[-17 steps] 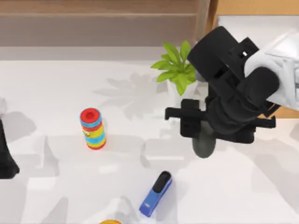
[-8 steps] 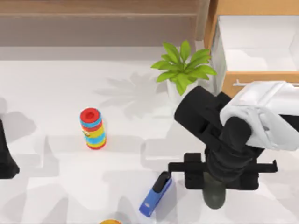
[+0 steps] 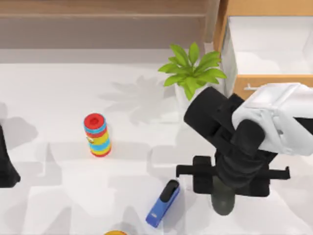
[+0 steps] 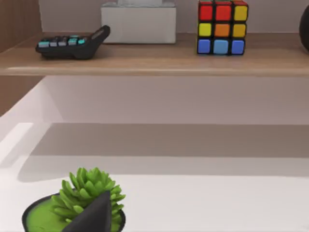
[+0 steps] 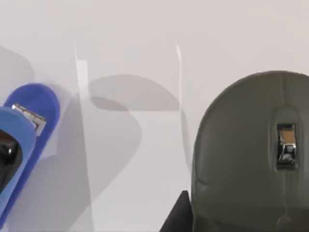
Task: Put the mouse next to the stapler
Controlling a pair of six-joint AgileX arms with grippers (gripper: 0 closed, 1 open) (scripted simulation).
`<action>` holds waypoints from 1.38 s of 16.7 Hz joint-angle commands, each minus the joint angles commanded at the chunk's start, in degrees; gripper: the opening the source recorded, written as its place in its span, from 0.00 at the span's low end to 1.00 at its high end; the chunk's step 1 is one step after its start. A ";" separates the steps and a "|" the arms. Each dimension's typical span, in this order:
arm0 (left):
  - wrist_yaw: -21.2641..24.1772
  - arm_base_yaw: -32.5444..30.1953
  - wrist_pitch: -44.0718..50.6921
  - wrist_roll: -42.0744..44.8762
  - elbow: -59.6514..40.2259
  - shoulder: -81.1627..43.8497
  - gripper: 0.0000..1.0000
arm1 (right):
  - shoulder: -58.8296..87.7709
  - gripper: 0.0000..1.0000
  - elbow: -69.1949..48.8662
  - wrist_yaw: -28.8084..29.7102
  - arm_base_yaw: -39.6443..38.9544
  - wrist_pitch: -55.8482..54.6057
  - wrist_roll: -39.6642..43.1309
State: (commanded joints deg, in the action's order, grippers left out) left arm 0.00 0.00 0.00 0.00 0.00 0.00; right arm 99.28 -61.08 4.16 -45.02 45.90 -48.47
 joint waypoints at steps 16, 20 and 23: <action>0.00 0.00 0.00 0.00 0.00 0.00 1.00 | -2.78 0.00 1.72 4.98 4.04 -5.92 -3.20; 0.00 0.00 0.00 0.00 0.00 0.00 1.00 | -3.21 0.00 1.30 4.90 3.63 -6.10 -3.07; 0.00 0.00 0.00 0.00 0.00 0.00 1.00 | -1.92 0.00 1.54 3.86 2.12 -5.00 -1.88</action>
State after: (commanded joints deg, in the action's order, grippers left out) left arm 0.00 0.00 0.00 0.00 0.00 0.00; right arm 97.37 -59.54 8.02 -42.89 40.90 -50.34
